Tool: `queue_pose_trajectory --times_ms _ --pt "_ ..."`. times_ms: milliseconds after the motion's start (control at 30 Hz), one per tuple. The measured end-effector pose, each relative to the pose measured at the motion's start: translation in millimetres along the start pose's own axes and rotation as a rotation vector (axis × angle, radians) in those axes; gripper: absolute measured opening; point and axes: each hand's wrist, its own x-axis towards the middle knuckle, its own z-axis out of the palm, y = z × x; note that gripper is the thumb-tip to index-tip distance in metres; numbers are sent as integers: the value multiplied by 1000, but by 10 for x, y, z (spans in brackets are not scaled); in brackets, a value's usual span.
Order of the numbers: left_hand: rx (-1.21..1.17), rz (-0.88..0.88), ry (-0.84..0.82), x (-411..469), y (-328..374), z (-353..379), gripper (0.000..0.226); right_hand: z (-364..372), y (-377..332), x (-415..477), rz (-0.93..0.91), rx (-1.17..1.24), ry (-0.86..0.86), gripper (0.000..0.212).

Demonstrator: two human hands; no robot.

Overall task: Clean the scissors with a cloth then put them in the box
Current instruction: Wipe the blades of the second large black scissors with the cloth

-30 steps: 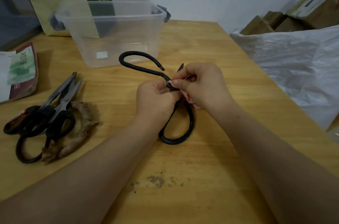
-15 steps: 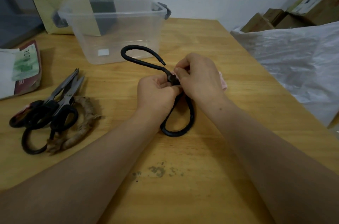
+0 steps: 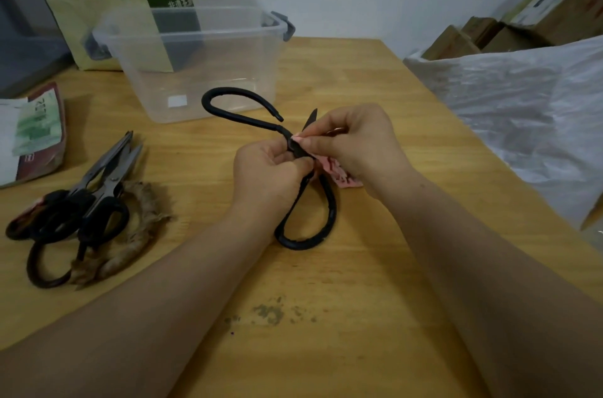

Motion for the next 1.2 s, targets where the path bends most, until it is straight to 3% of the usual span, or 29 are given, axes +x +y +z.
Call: queue_pose_trajectory --times_ms 167,433,500,600,700,867,933,1067,1200 --pt "38 41 7 -1 -23 -2 24 114 -47 42 -88 -191 82 17" --pt "-3 5 7 -17 -14 -1 25 113 8 76 -130 -293 93 7" --pt "-6 -16 2 -19 -4 0 25 50 8 63 -92 -280 48 15" --pt "-19 -17 -16 -19 19 5 25 -38 20 19 -111 -226 117 26" --pt "-31 -16 -10 -13 28 -3 27 -34 8 -19 -140 -104 71 14" --pt "-16 -48 13 -40 19 -4 24 -82 -1 36 -143 -248 -76 20" --pt "-16 -63 19 -38 20 -7 22 -117 -10 59 -228 -372 -130 11" --pt "-58 -83 9 -25 26 -4 20 -201 44 43 -265 -587 -99 14" --pt "-26 -58 5 -12 20 -5 23 -120 0 20 -235 -350 29 22"
